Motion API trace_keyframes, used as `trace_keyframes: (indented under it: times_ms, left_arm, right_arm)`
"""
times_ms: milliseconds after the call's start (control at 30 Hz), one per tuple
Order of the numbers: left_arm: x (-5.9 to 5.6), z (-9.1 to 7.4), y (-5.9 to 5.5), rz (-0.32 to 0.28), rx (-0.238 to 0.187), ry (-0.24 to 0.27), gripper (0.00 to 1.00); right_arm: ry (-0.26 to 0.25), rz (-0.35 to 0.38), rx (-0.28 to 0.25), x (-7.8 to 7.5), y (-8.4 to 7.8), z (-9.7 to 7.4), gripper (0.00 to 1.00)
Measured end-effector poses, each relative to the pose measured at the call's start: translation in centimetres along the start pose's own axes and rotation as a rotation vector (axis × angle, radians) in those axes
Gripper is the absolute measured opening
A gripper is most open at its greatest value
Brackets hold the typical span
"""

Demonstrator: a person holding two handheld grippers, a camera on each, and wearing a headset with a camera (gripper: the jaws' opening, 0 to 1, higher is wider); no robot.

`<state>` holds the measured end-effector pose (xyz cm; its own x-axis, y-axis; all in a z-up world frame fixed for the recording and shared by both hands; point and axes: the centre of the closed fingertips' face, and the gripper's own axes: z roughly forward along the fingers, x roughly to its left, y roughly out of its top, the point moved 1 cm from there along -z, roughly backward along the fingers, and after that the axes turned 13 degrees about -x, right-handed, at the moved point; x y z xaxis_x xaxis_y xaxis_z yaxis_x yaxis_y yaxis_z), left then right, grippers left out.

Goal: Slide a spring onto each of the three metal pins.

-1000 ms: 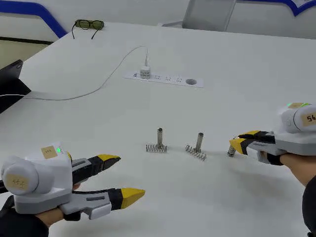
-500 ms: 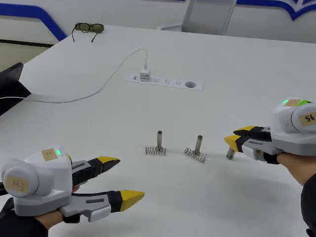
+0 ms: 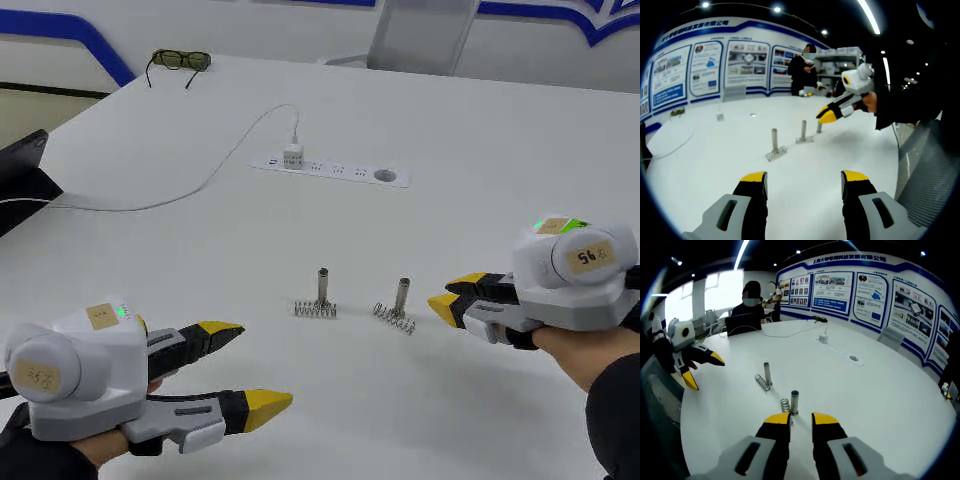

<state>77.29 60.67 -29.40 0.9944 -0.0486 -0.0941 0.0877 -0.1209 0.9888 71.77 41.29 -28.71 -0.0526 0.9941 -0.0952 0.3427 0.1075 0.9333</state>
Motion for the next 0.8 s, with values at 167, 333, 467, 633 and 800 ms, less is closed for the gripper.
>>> trace_keyframes:
  times_ms: [167, 333, 467, 633, 800]
  left_arm:
    - [0.0, 0.0, -0.1, 0.000, 0.001, 0.000, 0.60]
    - [0.0, 0.0, -0.1, -0.001, 0.002, 0.001, 0.60]
    - [0.0, 0.0, -0.2, -0.001, 0.005, 0.001, 0.60]
    - [0.0, 0.0, -0.2, -0.003, 0.004, 0.005, 0.60]
    - [0.0, -0.1, -0.2, -0.003, 0.005, 0.006, 0.60]
  right_arm:
    - [0.021, -0.002, 0.015, 0.7, -0.6, 0.4, 0.17]
    - [0.046, -0.008, 0.034, 1.4, -1.3, 1.0, 0.17]
    - [0.061, -0.009, 0.048, 1.8, -1.9, 1.6, 0.17]
    - [0.069, 0.001, 0.069, 1.9, -2.8, 2.0, 0.17]
    - [0.070, 0.023, 0.077, 1.8, -3.3, 2.3, 0.17]
